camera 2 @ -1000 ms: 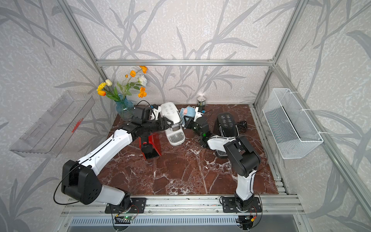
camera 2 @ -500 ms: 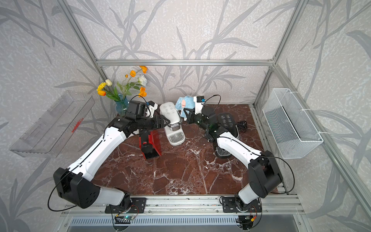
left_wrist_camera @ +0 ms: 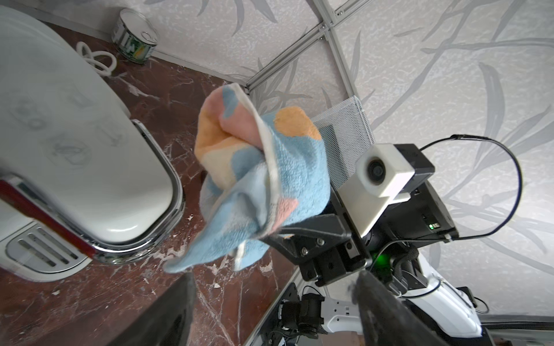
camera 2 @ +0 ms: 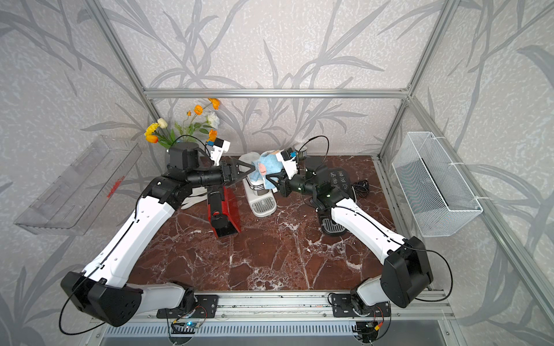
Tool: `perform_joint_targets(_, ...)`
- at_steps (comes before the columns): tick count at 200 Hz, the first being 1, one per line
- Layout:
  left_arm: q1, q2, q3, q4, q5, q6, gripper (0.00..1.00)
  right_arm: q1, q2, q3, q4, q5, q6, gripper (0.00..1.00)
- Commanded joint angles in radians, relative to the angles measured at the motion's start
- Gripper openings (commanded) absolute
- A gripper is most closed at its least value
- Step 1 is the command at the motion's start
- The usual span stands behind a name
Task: Wipe the surface of a coffee machine
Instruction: Adjust the cleaning item.
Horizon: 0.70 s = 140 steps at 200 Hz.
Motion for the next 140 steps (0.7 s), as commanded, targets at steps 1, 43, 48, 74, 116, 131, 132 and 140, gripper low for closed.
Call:
perform_joint_targets(1, -0.007, 0.01, -0.007, 0.089, 0.073, -0.065, 0.83, 0.023, -0.039, 0.01, -0.02, -0.081, -0.067, 0.0)
perform_joint_targets(43, -0.032, 0.047, -0.005, 0.111, 0.093, -0.098, 0.83, 0.074, -0.024, 0.039, -0.054, -0.091, -0.105, 0.0)
perform_joint_targets(48, -0.035, 0.051, -0.002, 0.115, 0.095, -0.102, 0.83, 0.074, -0.018, 0.046, -0.059, -0.097, -0.105, 0.0)
perform_joint_targets(74, -0.06, 0.068, 0.0, 0.109, 0.111, -0.097, 0.83, 0.083, -0.003, 0.071, -0.063, -0.112, -0.109, 0.0)
perform_joint_targets(116, -0.084, 0.091, -0.005, 0.086, 0.119, -0.084, 0.83, 0.096, 0.023, 0.104, -0.07, -0.14, -0.113, 0.0)
perform_joint_targets(131, -0.096, 0.101, 0.003, 0.086, 0.125, -0.08, 0.83, 0.103, 0.033, 0.117, -0.078, -0.154, -0.119, 0.0)
perform_joint_targets(132, -0.097, 0.102, 0.003, 0.085, 0.125, -0.08, 0.83, 0.103, 0.033, 0.117, -0.077, -0.156, -0.119, 0.0)
perform_joint_targets(140, -0.1, 0.107, 0.005, 0.085, 0.123, -0.078, 0.82, 0.106, 0.036, 0.12, -0.078, -0.165, -0.12, 0.0)
